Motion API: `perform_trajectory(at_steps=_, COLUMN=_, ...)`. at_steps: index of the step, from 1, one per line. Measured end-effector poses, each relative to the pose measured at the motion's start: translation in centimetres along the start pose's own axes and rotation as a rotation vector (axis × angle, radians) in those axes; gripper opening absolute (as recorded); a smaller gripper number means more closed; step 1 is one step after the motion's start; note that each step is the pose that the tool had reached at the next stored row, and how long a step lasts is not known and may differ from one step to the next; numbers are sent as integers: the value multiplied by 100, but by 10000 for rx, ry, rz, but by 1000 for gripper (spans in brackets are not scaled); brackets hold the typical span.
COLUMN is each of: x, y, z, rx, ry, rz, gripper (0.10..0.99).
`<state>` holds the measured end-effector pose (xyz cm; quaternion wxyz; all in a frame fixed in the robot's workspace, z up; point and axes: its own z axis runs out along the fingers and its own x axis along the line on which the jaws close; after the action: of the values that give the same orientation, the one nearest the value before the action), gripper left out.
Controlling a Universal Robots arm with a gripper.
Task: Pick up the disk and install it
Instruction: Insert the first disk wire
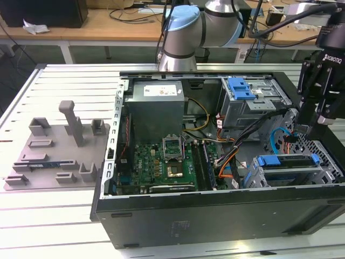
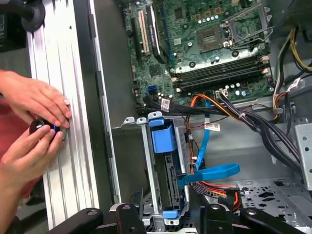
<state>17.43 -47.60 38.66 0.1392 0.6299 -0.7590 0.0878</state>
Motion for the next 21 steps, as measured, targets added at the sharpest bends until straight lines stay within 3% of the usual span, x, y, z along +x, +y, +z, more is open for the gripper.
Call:
perform_trajectory(at_steps=3, x=-22, y=-23, z=1, rx=-12, ry=82, rz=151, gripper=502)
perform_trajectory(at_steps=7, x=-151, y=-84, z=-2, rx=28, ry=401, rz=238, gripper=502)
perform_trajectory(at_steps=10, x=-249, y=-116, z=-10, rx=50, ry=533, rz=259, gripper=502)
perform_trajectory(at_steps=13, x=-354, y=-150, z=-21, rx=66, ry=636, rz=276, gripper=502)
perform_trajectory(at_steps=21, x=-545, y=-184, z=-1, rx=75, ry=798, rz=347, gripper=490)
